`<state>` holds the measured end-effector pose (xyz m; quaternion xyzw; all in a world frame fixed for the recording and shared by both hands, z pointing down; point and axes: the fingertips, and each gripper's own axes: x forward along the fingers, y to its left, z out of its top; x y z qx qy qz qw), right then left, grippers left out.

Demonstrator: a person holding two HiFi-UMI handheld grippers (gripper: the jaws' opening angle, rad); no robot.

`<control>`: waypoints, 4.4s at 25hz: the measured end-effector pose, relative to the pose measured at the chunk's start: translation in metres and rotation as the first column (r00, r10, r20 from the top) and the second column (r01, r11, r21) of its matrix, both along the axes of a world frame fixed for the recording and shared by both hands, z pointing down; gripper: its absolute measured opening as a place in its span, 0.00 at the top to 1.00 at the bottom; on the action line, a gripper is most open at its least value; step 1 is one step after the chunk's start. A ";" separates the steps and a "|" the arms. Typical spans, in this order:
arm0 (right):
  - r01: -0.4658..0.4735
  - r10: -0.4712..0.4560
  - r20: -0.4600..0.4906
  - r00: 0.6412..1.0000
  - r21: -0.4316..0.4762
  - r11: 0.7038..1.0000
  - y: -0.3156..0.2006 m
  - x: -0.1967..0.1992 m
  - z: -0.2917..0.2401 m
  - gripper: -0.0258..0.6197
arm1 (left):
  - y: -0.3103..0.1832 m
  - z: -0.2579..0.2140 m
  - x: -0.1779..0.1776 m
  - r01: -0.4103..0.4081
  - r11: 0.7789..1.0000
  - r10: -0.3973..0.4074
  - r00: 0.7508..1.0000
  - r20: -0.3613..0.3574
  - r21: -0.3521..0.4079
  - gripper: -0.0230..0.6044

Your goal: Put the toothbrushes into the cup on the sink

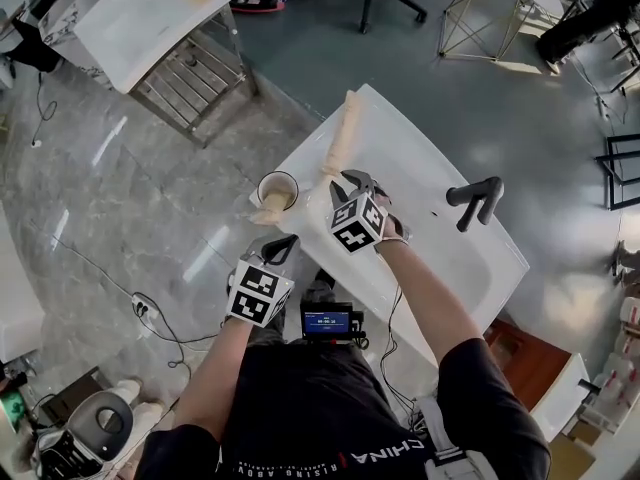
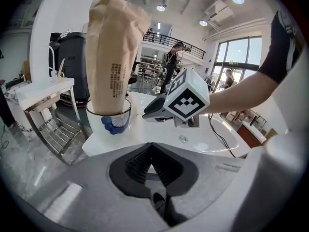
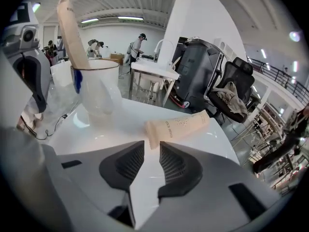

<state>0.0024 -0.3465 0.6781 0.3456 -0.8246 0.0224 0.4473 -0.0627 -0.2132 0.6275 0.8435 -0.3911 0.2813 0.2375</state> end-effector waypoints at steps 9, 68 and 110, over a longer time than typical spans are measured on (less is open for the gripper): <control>0.004 -0.001 -0.047 0.999 0.064 0.998 -0.011 -0.004 0.012 0.85 | -0.003 0.008 -0.013 0.029 0.999 -0.029 0.999 0.016 -0.023 0.97; -0.050 0.083 -0.112 0.990 0.269 0.962 0.107 0.041 -0.238 0.95 | 0.013 -0.102 0.011 -0.231 0.934 0.241 0.971 -0.005 0.271 0.97; 0.219 -0.206 -0.088 0.975 0.175 0.960 0.080 -0.069 -0.206 0.95 | 0.013 -0.073 -0.067 -0.022 0.982 0.025 1.000 -0.013 0.186 0.97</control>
